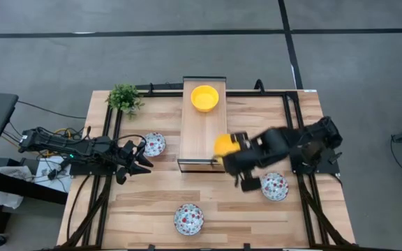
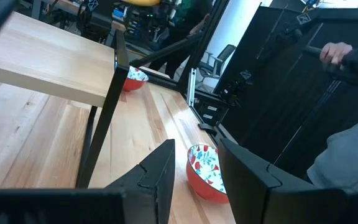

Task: Pick & Place Mini bowls
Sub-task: Stack the yellow bowl on top of the yellow bowl on the shelf

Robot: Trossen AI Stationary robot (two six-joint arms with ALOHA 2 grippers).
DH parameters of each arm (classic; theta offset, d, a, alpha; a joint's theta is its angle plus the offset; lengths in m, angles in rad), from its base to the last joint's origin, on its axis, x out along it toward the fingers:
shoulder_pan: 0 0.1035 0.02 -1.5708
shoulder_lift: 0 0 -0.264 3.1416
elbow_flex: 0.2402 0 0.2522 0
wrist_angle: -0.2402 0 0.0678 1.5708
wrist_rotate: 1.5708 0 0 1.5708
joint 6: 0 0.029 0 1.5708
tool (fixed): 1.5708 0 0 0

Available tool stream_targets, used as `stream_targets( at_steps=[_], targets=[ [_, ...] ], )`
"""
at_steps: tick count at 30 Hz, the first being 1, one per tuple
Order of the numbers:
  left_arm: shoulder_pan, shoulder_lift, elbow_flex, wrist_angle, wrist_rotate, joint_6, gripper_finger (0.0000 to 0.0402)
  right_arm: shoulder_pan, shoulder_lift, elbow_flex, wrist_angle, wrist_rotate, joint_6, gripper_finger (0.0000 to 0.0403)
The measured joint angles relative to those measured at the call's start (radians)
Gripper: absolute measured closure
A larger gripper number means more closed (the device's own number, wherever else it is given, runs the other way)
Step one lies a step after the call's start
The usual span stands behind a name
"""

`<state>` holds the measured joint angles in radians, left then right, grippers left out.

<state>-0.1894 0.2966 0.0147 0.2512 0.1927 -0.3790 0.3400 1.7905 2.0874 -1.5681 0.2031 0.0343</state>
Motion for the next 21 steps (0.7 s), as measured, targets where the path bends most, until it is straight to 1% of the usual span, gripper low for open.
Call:
stream_targets(
  at_steps=[6, 11, 17, 21],
  targets=[
    [0.0, 0.0, 0.0, 0.0, 0.0, 0.0, 0.028, -0.158, 0.0, 0.031, 0.005, 0.105, -0.23, 0.0402],
    [0.0, 0.0, 0.0, 0.0, 0.0, 0.0, 0.028, -0.288, 0.0, 0.031, 0.091, 0.171, -0.447, 0.0403],
    [0.0, 0.0, 0.0, 0.0, 0.0, 0.0, 0.028, -0.412, 0.0, 0.031, 0.27, 0.174, -0.703, 0.0403],
    [0.0, 0.0, 0.0, 0.0, 0.0, 0.0, 0.028, -0.471, 0.0, 0.031, 0.392, 0.163, -0.823, 0.0403]
  ],
)
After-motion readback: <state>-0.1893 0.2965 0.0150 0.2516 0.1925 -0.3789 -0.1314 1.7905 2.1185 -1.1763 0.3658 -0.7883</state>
